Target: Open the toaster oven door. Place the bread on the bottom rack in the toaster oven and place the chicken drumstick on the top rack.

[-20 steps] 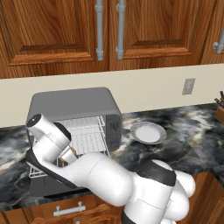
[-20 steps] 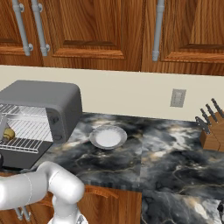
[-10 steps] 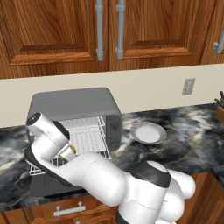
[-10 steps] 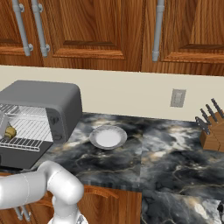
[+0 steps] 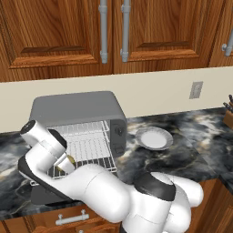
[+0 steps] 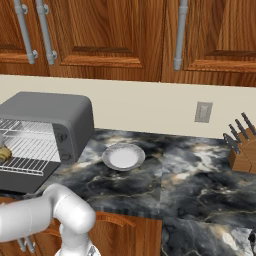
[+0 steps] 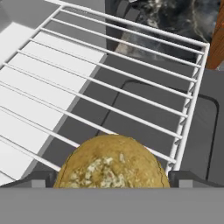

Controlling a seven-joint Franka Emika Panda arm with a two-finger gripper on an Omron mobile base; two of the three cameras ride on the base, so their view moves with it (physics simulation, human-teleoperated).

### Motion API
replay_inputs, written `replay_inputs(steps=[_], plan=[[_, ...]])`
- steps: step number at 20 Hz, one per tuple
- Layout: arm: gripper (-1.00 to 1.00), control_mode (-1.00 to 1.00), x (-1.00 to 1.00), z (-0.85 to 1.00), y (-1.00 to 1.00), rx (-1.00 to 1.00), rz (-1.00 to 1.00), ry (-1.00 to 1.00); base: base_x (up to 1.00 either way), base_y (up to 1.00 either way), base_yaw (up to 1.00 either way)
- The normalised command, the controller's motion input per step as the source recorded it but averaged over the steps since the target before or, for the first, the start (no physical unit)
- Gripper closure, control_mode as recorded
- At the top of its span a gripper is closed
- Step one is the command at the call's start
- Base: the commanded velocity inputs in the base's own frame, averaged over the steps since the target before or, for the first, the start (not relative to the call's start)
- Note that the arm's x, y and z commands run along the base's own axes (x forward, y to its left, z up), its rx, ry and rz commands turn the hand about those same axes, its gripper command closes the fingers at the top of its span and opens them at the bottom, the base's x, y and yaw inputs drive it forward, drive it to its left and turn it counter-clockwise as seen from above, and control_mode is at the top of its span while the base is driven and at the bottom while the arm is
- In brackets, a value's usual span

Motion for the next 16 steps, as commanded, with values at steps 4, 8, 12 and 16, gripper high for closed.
replay_inputs(steps=[4,8,12,16], plan=[[-1.00,-1.00,-0.40,-0.36,0.14,0.00,0.00,0.00,0.00,0.00,0.00],[-1.00,-1.00,-0.39,-0.43,0.12,0.00,0.00,0.02,0.00,0.00,0.00],[-1.00,-1.00,-0.04,-0.04,-0.03,-0.02,0.00,-0.01,0.00,0.00,0.00],[-1.00,-1.00,-0.03,0.15,-0.18,-0.14,-0.01,-0.08,0.00,0.00,0.00]])
